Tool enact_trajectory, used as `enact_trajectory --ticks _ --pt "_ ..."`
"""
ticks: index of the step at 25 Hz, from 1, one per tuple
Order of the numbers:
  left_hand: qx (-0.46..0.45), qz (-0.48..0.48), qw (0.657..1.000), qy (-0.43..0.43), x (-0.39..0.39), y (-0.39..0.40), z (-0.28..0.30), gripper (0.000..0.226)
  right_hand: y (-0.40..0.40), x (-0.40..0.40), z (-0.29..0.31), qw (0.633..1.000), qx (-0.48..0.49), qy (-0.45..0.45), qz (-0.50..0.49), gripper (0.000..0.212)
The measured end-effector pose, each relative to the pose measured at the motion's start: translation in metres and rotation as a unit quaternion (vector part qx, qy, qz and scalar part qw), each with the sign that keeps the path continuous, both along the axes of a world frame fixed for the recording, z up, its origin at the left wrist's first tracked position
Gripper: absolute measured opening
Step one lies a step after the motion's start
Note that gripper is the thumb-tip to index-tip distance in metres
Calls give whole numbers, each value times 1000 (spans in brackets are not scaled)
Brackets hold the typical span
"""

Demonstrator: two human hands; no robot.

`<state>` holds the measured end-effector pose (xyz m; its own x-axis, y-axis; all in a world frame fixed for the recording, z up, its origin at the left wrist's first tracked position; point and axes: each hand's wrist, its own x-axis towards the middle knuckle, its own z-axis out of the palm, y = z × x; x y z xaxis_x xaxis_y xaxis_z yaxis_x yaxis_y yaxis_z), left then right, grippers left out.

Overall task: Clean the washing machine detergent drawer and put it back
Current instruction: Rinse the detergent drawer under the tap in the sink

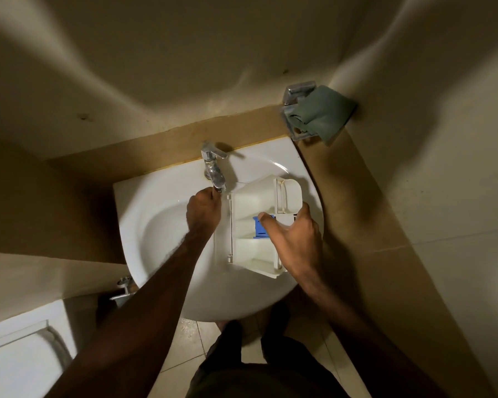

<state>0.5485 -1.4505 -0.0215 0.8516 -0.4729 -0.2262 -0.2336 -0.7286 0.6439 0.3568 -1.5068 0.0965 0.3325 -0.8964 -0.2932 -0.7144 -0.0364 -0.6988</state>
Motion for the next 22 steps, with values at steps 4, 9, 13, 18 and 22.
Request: enact_trajectory --ticks 4,9,13,18,22 --pt "-37 -47 992 106 1 7 -5 27 5 3 1 1000 -21 2 -16 79" --pt "-86 -93 963 236 2 25 -13 22 10 8 0 998 -44 15 -35 73" --pt "-107 -56 981 151 -6 22 -14 22 13 9 0 998 -56 16 -39 73" --pt "-135 -1 977 168 -28 25 -12 27 10 6 -2 997 -64 21 -30 75" --pt "-122 -8 984 128 -30 28 -12 19 16 6 -4 997 -69 18 -23 72"
